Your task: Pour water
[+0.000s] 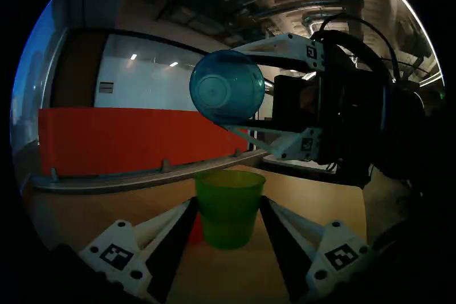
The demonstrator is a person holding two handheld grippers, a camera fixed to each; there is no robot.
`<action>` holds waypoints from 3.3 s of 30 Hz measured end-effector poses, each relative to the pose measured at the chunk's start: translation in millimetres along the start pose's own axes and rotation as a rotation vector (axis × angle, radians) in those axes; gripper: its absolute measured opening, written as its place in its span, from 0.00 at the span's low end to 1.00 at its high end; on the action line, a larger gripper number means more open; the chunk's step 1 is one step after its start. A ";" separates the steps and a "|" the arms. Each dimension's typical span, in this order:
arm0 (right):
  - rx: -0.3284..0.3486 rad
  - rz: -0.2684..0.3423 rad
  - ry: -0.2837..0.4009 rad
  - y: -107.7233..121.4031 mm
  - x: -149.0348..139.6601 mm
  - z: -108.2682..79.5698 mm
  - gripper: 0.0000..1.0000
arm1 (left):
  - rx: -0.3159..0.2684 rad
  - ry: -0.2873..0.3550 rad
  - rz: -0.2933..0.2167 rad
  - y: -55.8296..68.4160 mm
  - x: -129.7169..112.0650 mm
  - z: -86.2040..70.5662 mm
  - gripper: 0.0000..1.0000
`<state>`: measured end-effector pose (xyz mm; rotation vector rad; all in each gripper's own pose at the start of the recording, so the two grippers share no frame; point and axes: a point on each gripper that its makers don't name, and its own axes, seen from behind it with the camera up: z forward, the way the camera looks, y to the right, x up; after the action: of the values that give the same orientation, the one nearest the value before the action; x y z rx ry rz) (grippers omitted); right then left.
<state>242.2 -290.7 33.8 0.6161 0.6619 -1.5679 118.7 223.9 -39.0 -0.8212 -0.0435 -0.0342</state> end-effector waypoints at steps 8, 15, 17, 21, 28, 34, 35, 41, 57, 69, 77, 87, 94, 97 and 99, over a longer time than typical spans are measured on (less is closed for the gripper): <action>0.001 0.098 -0.009 3.0 -11.9 -1.2 0.86 | -0.001 0.000 -0.001 0.8 0.2 -0.8 0.79; 0.010 0.304 -0.032 -0.9 -31.0 -6.8 0.86 | 0.000 -0.004 0.002 1.3 -0.7 -0.8 0.79; 0.012 0.366 -0.043 -3.6 -36.8 -8.7 0.86 | 0.001 -0.006 0.004 1.1 -0.7 -1.2 0.79; 0.019 0.480 -0.059 -10.8 -43.6 -14.4 0.86 | 0.003 -0.007 0.004 0.0 -1.2 -1.3 0.79; 0.024 0.685 -0.071 -22.3 -45.3 -25.6 0.86 | 0.005 -0.009 0.004 -0.4 -1.1 -0.8 0.79; 0.032 0.892 -0.071 -29.0 -41.0 -34.0 0.86 | 0.004 -0.010 0.007 1.3 -0.1 -0.8 0.79; 0.032 0.928 -0.071 -29.5 -40.3 -35.1 0.86 | 0.004 -0.010 0.008 1.4 0.1 -0.8 0.79; 0.055 1.190 -0.060 -32.5 -31.4 -40.9 0.86 | 0.006 -0.010 0.010 1.4 2.6 -2.1 0.79; 0.087 1.488 -0.050 -36.1 -27.6 -52.2 0.86 | 0.014 -0.016 0.012 -1.9 2.6 -3.2 0.79; 0.099 1.486 -0.081 -53.6 -36.1 -61.3 0.86 | 0.014 -0.039 0.013 -5.9 -8.3 -3.4 0.79; 0.126 1.502 -0.103 -74.6 -37.1 -68.9 0.86 | 0.016 -0.067 0.008 -10.8 -20.5 -1.9 0.79; 0.176 1.542 -0.130 -105.8 -37.8 -77.4 0.86 | 0.013 -0.124 0.017 -16.0 -41.3 -0.4 0.79; 0.226 1.549 -0.153 -131.3 -33.0 -80.8 0.86 | 0.006 -0.170 0.018 -18.1 -58.5 2.7 0.79; 0.241 1.557 -0.161 -140.4 -32.2 -82.5 0.86 | 0.003 -0.191 0.024 -19.1 -65.5 3.7 0.79; 0.250 1.562 -0.166 -146.2 -32.5 -83.6 0.86 | 0.001 -0.203 0.026 -20.0 -69.6 4.5 0.79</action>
<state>100.5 -197.5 8.3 0.8430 -0.2255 -0.1986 48.1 214.6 -25.0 -0.8223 -0.2239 0.0740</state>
